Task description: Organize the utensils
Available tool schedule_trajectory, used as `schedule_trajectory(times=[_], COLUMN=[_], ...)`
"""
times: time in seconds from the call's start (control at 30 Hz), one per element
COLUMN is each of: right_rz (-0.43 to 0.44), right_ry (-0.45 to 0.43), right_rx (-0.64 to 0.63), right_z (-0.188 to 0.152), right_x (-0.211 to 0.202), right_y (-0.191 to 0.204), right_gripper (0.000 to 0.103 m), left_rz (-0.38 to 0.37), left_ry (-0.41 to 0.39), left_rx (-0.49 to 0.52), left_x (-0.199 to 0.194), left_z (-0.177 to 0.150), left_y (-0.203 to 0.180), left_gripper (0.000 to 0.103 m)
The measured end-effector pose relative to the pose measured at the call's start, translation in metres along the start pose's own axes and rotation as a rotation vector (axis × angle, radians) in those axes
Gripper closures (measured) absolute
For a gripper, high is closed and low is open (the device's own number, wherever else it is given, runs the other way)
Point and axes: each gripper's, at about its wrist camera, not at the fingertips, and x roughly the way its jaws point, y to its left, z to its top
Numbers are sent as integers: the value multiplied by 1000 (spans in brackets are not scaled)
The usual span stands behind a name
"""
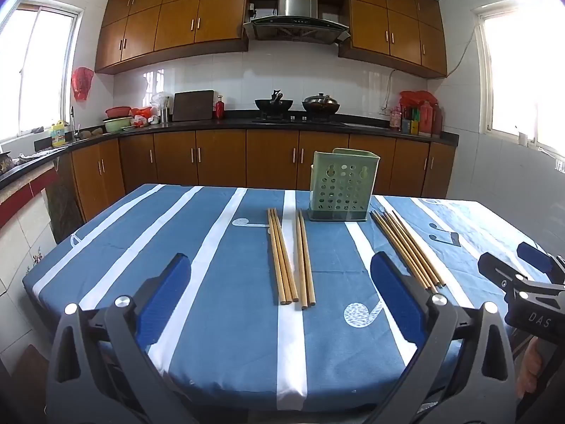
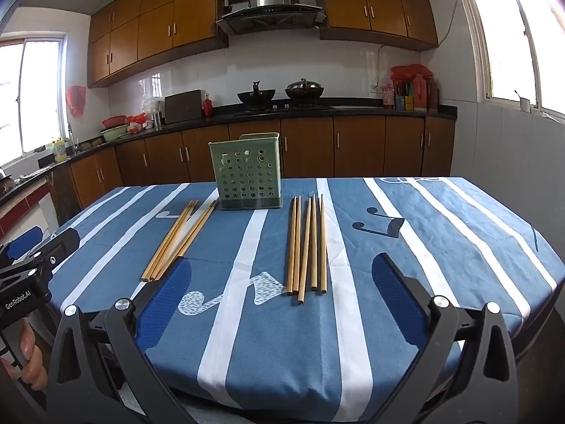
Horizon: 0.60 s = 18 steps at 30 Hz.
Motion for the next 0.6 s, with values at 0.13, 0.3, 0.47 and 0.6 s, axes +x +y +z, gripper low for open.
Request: schedule_trajectory(times=[0.13,0.3,0.47,0.6], right_rz=[0,1,0,0], right_ry=[1,2,2,1], right_rx=[1,1,3,3], right_z=[0,0,-1,-2], right_x=[0,1,1,0], right_y=[-1,-2,-3,-2], right_gripper=[2,2,2,2], left_rz=[-2,0,0,0], left_ry=[-1,0,1,2], left_rx=[2,0,1,1], left_x=[-1,0,0,0], left_z=[0,0,0,0], left_y=[0,0,0,0], left_gripper=[4,4,4,4])
